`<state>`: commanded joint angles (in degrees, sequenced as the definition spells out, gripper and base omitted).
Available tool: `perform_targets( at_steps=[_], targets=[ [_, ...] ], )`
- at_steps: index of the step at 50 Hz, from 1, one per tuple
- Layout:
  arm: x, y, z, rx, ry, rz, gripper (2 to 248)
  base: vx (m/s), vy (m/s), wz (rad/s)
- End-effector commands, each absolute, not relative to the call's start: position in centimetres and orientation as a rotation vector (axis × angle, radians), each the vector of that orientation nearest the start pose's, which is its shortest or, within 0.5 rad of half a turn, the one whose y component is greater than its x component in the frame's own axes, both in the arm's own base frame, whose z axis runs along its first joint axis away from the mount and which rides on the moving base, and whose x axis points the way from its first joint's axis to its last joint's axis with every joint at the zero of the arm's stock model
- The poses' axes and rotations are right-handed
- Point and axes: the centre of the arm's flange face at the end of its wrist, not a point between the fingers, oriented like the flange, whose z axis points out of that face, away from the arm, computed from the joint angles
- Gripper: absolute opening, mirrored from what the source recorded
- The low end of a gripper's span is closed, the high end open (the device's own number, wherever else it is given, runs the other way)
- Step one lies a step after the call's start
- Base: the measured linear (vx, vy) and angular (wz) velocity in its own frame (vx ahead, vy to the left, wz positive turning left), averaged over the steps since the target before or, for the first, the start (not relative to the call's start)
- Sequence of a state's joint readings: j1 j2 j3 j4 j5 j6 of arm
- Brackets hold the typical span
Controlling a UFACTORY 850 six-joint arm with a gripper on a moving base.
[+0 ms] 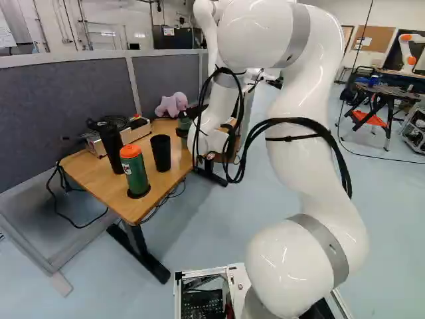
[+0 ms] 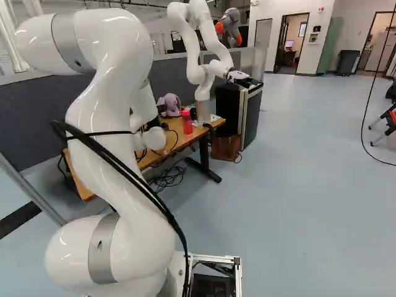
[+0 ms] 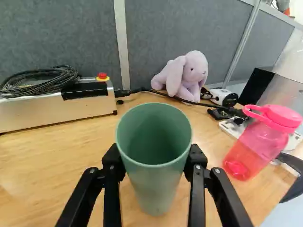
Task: Place the green cup on the table
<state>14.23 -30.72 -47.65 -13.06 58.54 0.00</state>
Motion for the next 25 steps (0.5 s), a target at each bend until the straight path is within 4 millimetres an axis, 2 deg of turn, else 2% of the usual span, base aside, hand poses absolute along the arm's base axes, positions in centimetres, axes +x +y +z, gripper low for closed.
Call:
perform_targets(
  at_steps=[10,25],
  targets=[
    [54.5,16.9,30.7,-2.221,-0.614,-1.756,125,0.000,0.000,0.000],
    [55.7,18.2,30.4,-2.200,-0.630,-1.761,125,0.000,0.000,0.000]
  ],
)
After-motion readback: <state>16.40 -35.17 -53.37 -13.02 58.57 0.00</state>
